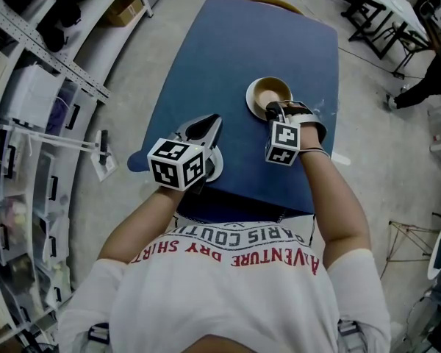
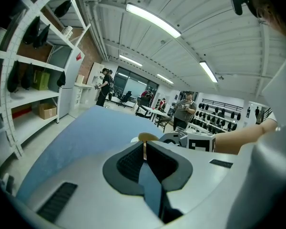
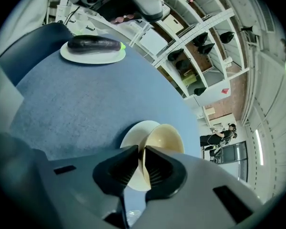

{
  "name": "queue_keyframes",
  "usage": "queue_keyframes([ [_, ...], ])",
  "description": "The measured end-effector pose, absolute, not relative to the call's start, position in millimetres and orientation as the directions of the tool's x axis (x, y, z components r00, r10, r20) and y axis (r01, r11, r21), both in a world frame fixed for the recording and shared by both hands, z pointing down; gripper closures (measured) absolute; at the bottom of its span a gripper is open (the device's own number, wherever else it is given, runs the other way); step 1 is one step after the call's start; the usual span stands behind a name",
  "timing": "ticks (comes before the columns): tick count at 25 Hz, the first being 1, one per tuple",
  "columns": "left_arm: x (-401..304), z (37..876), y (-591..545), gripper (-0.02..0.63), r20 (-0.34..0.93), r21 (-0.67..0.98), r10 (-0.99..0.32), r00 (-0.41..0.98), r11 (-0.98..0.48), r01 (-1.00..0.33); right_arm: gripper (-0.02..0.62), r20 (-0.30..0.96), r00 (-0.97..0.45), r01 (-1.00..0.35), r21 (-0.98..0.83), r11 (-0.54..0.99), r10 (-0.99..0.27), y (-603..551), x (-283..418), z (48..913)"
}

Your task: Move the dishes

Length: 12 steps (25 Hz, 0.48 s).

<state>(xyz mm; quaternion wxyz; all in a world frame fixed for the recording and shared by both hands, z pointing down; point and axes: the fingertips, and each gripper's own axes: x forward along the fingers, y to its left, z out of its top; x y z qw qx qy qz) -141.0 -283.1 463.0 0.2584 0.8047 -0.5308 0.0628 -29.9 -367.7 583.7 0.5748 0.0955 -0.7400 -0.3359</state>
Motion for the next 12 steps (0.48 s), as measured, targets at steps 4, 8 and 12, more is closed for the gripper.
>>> queue_keyframes([
  [4,-141.2,463.5,-282.8,0.566,0.378,0.35,-0.82,0.429,-0.302,-0.887,0.548,0.786,-0.316,0.238,0.607,0.758,-0.531,-366.4,-28.8,582.4],
  [8,-139.5,463.1,-281.1,0.566,0.381,0.344,-0.816,0.435,-0.311,-0.886,0.556,0.778,-0.316,0.22,0.617,0.756,-0.543,-366.4,-27.8,578.0],
  [12,-141.1,461.3,-275.5,0.566,0.383,0.34,-0.814,0.437,-0.316,-0.886,0.558,0.766,-0.324,0.205,0.63,0.749,-0.555,-359.6,-27.9,566.3],
])
